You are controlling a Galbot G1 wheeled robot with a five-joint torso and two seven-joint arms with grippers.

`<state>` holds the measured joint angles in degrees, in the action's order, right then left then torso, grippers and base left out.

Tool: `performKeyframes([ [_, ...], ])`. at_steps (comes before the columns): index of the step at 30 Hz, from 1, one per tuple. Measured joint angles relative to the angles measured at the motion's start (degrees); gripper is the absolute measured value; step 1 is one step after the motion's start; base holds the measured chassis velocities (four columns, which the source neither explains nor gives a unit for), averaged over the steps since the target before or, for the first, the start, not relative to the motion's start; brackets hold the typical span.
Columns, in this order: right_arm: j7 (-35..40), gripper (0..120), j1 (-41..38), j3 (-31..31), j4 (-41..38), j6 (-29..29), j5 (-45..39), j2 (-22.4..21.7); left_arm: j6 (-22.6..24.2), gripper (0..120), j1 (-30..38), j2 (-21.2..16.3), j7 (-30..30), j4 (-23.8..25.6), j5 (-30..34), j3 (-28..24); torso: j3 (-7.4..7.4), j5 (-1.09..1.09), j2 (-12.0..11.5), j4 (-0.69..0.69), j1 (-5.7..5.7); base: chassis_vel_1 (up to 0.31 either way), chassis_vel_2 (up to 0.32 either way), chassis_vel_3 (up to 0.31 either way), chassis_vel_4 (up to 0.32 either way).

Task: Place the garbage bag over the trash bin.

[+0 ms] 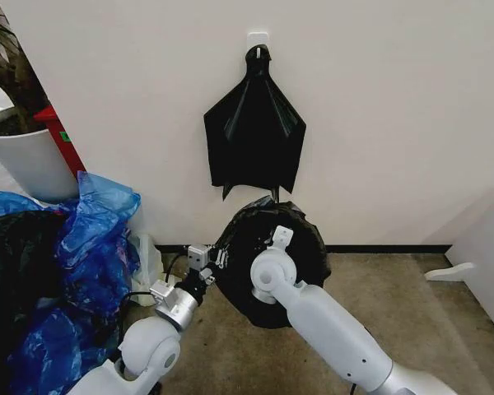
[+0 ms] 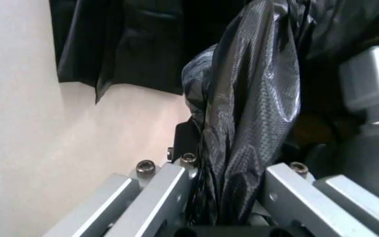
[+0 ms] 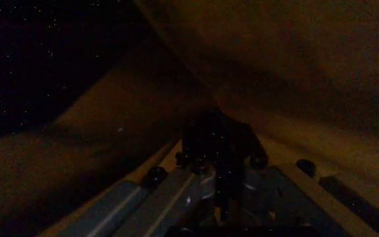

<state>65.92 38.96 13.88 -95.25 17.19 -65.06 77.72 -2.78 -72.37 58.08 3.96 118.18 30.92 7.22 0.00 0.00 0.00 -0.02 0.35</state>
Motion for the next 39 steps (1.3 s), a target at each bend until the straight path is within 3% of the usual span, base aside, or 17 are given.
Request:
performKeyframes([
  [15, -1.89, 0, -0.46, -0.14, 2.37, -0.75, 2.05, 0.81, 0.77, 1, -2.21, -0.59, 0.04, 2.18, 0.19, 0.60, 0.00, 0.00, 0.00, 0.01, 0.00, 0.000, 0.000, 0.000, 0.000],
  [29, 1.05, 0, 1.68, 3.42, -10.42, 0.55, -4.38, -1.85, 0.05, 1, 1.58, 1.10, 0.43, -4.00, 0.35, 0.64, 0.00, 0.00, 0.00, 0.00, -0.01, 0.000, 0.000, 0.000, 0.000],
  [39, 2.05, 0, 2.03, 3.18, -6.30, 0.76, -6.17, 0.12, 0.05, 1, 0.47, -0.21, 0.40, -0.91, 0.50, 1.18, -0.01, 0.00, 0.00, 0.01, -0.01, 0.000, 0.000, 0.000, 0.000],
])
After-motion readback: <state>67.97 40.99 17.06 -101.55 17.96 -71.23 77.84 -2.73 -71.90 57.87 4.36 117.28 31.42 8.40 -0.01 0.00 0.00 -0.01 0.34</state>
